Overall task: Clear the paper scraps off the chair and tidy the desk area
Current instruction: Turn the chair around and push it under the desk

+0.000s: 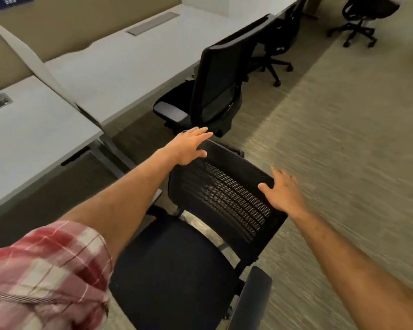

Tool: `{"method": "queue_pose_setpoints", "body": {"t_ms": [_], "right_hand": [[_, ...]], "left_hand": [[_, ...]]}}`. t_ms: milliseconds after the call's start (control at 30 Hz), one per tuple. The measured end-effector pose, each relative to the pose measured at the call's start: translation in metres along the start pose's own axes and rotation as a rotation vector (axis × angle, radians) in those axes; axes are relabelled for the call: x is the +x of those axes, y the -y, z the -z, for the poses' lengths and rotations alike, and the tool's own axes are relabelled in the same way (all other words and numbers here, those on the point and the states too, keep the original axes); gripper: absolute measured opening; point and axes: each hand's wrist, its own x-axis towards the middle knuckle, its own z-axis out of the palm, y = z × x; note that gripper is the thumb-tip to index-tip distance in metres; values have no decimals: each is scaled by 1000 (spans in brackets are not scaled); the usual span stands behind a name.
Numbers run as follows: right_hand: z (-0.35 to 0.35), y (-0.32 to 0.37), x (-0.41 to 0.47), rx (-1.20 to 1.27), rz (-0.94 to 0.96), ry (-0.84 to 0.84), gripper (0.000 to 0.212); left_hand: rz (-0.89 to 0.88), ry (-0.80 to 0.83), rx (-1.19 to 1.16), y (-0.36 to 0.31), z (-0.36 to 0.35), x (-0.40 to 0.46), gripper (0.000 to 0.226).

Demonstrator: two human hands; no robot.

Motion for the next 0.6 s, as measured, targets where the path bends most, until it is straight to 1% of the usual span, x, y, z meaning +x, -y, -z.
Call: {"method": "queue_pose_setpoints", "body": {"t_ms": [100, 200, 267, 333, 433, 600], "right_hand": [[-14, -7, 8, 11, 51, 21, 72], [-21, -8, 5, 32, 111, -33, 71], [-26, -6, 3, 23, 145, -86, 68], [-32, -2, -1, -2, 164, -132, 65], [-36, 6, -11, 0, 170, -158, 65], [-44, 21, -32, -23, 178, -141, 65]], "left_hand": [[18, 86, 10, -3, -13, 23, 71], [42, 145, 7, -5, -21, 30, 67], [45, 97, -18, -4, -27, 28, 65], [45, 4, -43, -3, -35, 22, 62], [30, -98, -59, 1, -47, 6, 60], [46, -107, -135, 8, -49, -20, 60]]}}
